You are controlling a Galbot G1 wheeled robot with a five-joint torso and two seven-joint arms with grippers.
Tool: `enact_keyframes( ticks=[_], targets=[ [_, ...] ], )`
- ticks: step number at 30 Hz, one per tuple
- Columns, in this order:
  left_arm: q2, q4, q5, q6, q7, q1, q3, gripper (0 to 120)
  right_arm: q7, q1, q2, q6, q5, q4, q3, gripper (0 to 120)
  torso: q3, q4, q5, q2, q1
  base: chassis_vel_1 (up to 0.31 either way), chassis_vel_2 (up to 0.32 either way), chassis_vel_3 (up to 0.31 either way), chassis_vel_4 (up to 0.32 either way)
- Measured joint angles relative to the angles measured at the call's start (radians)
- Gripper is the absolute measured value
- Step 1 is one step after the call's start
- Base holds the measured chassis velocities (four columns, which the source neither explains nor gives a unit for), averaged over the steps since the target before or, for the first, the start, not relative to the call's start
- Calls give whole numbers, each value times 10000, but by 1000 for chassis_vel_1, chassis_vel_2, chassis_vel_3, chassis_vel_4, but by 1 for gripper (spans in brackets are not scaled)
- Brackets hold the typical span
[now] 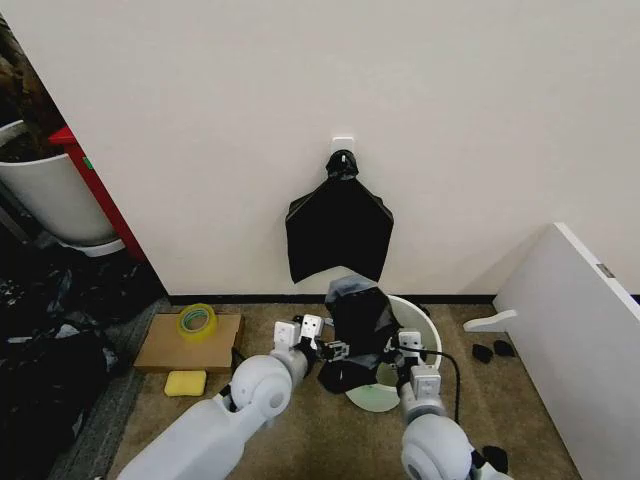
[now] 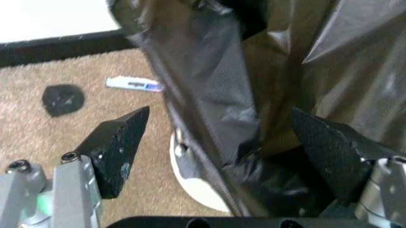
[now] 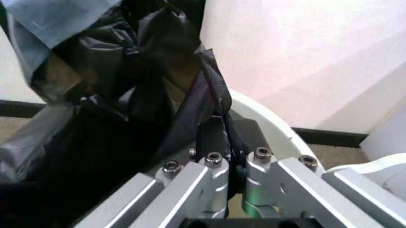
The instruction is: Place the garbage bag over the trash bin.
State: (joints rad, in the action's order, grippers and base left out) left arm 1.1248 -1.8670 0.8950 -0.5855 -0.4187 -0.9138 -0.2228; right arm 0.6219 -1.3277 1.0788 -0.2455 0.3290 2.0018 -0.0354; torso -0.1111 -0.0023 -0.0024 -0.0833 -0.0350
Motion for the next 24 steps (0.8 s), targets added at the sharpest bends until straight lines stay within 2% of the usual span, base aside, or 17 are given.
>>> enact_keyframes(
  ticks=[6, 9, 15, 17, 19, 22, 24],
  targets=[
    [477, 445, -257, 50, -72, 289, -306, 88, -40, -122, 12, 0, -26, 17, 26, 0, 0, 1, 2, 0, 0, 0, 0, 0, 0],
    [1003, 1008, -408, 54, -392, 517, -541, 88, -48, -150, 31, 7, -120, -31, 29, 0, 0, 0, 0, 0, 1, 0, 0, 0, 0],
    [1526, 1608, -687, -167, -1096, 695, -876, 87, -55, -186, -17, 28, -117, -47, -39, 0, 0, -1, 0, 0, 1, 0, 0, 0, 0],
    [1665, 1730, -828, -264, -1317, 718, -954, 77, -56, -211, 1, 47, -116, -43, -38, 0, 2, 1, 0, -2, 2, 0, 0, 0, 0],
    [1680, 1754, -871, -283, -1374, 716, -968, 73, -57, -217, 18, 61, -116, -39, -35, 0, 2, 0, 1, -2, 2, 0, 0, 0, 0],
    [1666, 1758, -913, -299, -1417, 648, -909, 58, -57, -213, 41, 141, -123, -37, -33, 0, 2, 1, -1, -2, 2, 0, 0, 0, 0],
    [1643, 1745, -905, -299, -1406, 603, -828, 54, -57, -206, 43, 182, -134, -46, -34, 0, 2, 1, -1, -3, 2, 0, 0, 0, 0]
  ],
)
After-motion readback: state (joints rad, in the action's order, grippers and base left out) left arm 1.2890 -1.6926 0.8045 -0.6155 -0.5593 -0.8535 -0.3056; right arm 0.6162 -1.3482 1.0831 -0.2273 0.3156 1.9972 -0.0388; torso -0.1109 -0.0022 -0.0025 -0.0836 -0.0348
